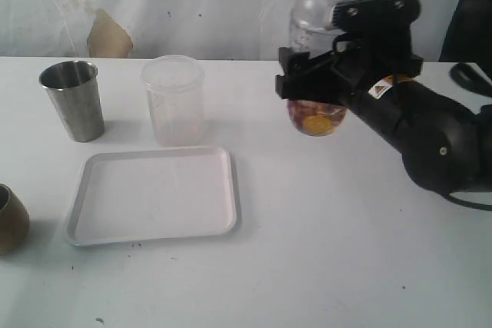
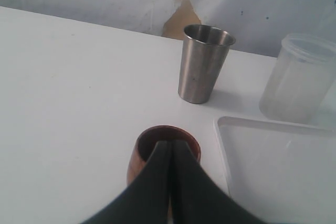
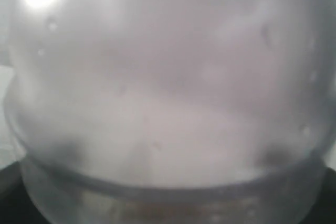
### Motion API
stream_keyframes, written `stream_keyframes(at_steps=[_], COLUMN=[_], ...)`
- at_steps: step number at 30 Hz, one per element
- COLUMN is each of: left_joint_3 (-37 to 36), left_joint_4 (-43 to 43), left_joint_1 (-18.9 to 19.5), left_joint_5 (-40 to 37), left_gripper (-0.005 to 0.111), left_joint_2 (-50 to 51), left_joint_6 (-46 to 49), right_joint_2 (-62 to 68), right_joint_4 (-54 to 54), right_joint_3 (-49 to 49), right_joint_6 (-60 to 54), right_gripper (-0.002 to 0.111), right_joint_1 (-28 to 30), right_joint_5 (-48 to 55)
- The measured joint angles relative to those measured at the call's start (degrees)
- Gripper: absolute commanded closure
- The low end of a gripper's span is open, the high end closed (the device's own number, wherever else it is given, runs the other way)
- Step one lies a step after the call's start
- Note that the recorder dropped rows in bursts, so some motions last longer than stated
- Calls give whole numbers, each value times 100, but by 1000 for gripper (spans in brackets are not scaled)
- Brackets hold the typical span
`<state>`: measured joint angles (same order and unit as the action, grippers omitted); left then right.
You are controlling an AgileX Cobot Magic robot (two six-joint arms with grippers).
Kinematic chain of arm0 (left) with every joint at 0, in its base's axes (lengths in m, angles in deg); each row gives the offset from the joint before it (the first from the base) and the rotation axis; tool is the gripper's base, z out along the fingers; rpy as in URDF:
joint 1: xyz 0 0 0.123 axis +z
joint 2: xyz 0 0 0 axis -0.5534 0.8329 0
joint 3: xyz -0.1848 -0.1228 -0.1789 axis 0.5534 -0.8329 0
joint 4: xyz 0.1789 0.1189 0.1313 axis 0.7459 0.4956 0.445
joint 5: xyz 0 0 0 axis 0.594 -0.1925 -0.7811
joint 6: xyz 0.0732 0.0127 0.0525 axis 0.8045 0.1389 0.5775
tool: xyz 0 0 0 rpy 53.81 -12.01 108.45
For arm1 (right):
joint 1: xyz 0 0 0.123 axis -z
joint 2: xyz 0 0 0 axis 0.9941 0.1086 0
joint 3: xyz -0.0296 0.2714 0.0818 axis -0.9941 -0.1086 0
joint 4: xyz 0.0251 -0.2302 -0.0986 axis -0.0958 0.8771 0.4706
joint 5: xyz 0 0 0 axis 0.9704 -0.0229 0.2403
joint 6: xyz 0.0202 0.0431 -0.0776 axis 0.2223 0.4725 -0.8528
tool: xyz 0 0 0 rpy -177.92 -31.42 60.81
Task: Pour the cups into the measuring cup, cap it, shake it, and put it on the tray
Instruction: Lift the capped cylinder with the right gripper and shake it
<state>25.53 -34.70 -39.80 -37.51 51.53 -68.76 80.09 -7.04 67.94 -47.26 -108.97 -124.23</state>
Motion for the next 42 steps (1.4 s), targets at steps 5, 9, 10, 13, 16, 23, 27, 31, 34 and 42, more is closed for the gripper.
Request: stream_keyframes(at_steps=[5, 9, 10, 13, 16, 23, 27, 31, 34, 42], left_joint_3=[0, 0, 0, 0, 0, 0, 0, 0, 0, 0], left_joint_4=[0, 0, 0, 0, 0, 0, 0, 0, 0, 0], left_joint_1=[0, 0, 0, 0, 0, 0, 0, 0, 0, 0], left_joint_5=[0, 0, 0, 0, 0, 0, 0, 0, 0, 0], left_gripper=[106, 106, 106, 106, 106, 106, 106, 106, 106, 106], left_joint_2=[0, 0, 0, 0, 0, 0, 0, 0, 0, 0], left_joint_6=[0, 0, 0, 0, 0, 0, 0, 0, 0, 0], right_joint_2=[-143, -146, -158, -205, -205, -308, -308, -329, -341, -351], right_joint_4=[661, 1409, 599, -969, -133, -1377, 323, 812, -1505, -127], right_joint_3=[-10, -10, -10, -10, -23, -23, -34, -34, -34, -34], right_joint_6=[406, 435, 52, -406, -295, -540, 359, 276, 259, 55], right_gripper=[108, 108, 108, 108, 108, 108, 108, 108, 108, 108], right_joint_1=[-331, -522, -502, -451, -591, -604, -595, -589, -468, -571], right_joint_5=[246, 573, 619, 522, 614, 777, 716, 972, 893, 753])
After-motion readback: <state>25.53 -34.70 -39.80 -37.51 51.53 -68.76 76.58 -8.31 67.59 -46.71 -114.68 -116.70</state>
